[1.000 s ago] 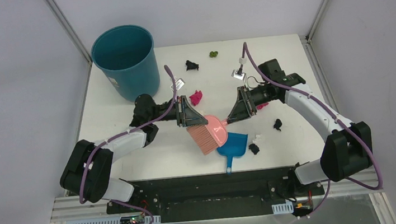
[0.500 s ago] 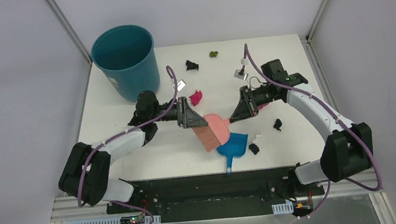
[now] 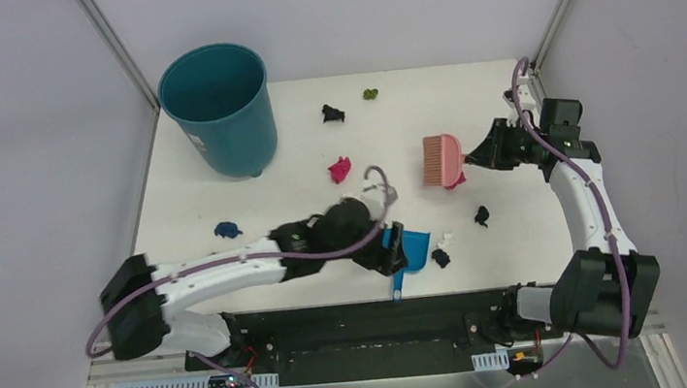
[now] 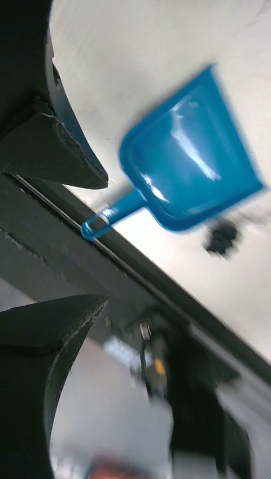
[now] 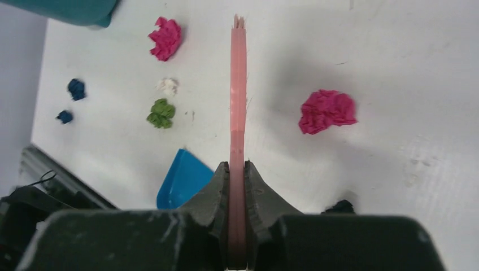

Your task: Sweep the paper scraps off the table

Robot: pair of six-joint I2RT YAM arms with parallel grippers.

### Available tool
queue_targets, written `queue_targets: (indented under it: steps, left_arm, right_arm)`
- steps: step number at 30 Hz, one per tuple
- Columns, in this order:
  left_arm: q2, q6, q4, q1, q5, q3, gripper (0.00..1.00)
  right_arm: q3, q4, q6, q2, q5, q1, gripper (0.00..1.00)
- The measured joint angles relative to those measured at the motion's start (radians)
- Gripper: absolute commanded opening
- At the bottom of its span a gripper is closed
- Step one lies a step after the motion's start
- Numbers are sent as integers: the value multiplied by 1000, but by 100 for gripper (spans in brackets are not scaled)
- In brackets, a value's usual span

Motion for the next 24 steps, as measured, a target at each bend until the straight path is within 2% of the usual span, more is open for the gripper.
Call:
queue_targets:
  steps: [4, 9, 14, 24]
  left_arm:
    - [298, -27, -162, -169, -216, 127, 67]
    - [493, -55, -303, -291, -385, 302, 67]
    - [531, -77, -364, -334, -469, 391, 65]
    - [531, -133, -417, -332, -512, 342, 54]
  right_arm:
    - [-31, 44, 25, -100, 100, -3, 0]
    - [-37, 82, 37, -143, 119, -9, 0]
    - [-57, 90, 40, -143, 119, -11, 0]
    - [-60, 91, 40, -143, 113, -11, 0]
